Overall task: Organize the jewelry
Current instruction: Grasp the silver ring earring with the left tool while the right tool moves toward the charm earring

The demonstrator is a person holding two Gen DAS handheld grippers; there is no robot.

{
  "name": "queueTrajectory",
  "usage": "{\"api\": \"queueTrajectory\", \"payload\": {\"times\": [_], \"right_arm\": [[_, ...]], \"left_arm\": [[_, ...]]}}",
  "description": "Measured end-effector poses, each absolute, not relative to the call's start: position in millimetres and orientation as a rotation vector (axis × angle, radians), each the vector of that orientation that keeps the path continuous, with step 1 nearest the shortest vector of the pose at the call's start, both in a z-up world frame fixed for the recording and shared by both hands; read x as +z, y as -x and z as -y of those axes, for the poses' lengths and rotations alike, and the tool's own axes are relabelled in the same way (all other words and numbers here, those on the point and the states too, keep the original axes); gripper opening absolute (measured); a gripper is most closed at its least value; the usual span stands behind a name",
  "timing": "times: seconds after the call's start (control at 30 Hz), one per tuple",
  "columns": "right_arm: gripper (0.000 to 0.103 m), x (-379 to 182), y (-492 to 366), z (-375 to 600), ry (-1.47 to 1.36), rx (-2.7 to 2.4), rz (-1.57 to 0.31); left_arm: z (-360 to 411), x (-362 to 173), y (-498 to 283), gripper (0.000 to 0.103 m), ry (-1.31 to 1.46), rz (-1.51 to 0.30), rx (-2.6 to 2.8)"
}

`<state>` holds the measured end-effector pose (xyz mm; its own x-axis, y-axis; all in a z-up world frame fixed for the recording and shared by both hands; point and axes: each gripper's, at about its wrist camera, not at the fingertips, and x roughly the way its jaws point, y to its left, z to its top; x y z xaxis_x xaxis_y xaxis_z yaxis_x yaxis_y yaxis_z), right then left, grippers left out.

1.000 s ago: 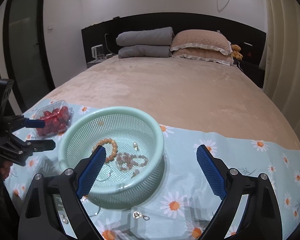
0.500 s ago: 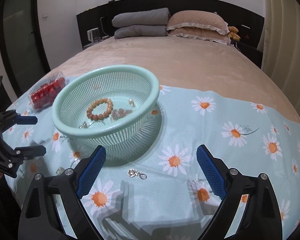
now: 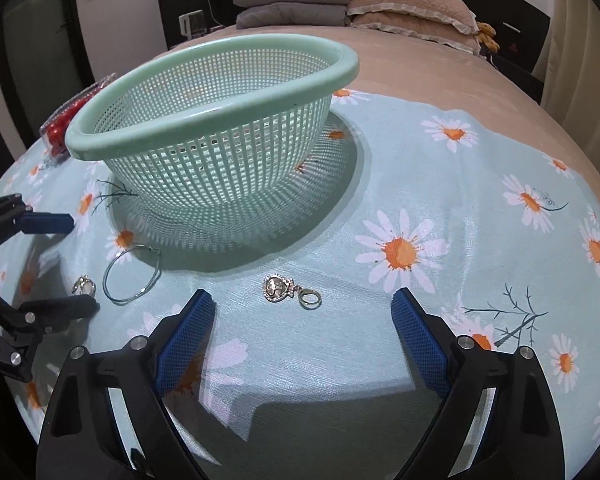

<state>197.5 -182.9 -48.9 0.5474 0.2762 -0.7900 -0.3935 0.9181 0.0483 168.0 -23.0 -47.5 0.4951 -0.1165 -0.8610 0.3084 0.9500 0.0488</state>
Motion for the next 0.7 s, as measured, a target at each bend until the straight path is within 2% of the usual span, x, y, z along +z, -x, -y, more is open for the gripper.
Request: {"api": "queueTrajectory", "payload": {"times": [0.03,0.07,0.1,0.13,0.17,0.2,0.23,0.27,0.7], "right_arm": [[0.055,-48.4,-197.2,183.2,0.146,0.399,-0.907],[0.048,-47.8,-197.1,183.8,0.138,0.415,-0.912],[0.032,-47.0,-197.4,184.4,0.131,0.422,-0.916],[0.017,-46.8,-197.3,184.2,0.127,0.429,-0.922],[0.013,-46.5,-196.7,183.4,0.125,0.438,-0.926],[0.012,-45.8,-195.4,182.3,0.133,0.437,-0.923],[0.009,-45.4,-193.6,180.7,0.143,0.434,-0.919],[0.003,-45.5,-192.0,180.0,0.139,0.449,-0.923],[0.002,-22.5,-174.6,203.5,0.106,0.450,-0.893]], "left_arm": [[24.0,-46.5,-166.5,0.067,-0.214,-1.020,-0.267],[25.4,-45.5,-164.9,0.056,-0.219,-1.020,-0.274],[27.2,-44.4,-163.6,0.051,-0.227,-1.020,-0.282],[29.3,-43.6,-161.9,0.037,-0.233,-1.022,-0.297],[30.4,-43.3,-161.0,0.024,-0.229,-1.027,-0.315],[31.5,-43.3,-160.8,0.018,-0.223,-1.032,-0.324],[31.5,-43.3,-160.6,0.016,-0.215,-1.032,-0.319],[30.8,-43.8,-160.7,0.016,-0.202,-1.036,-0.317],[9.1,-22.1,-159.7,0.016,-0.116,-1.077,-0.323]]}}
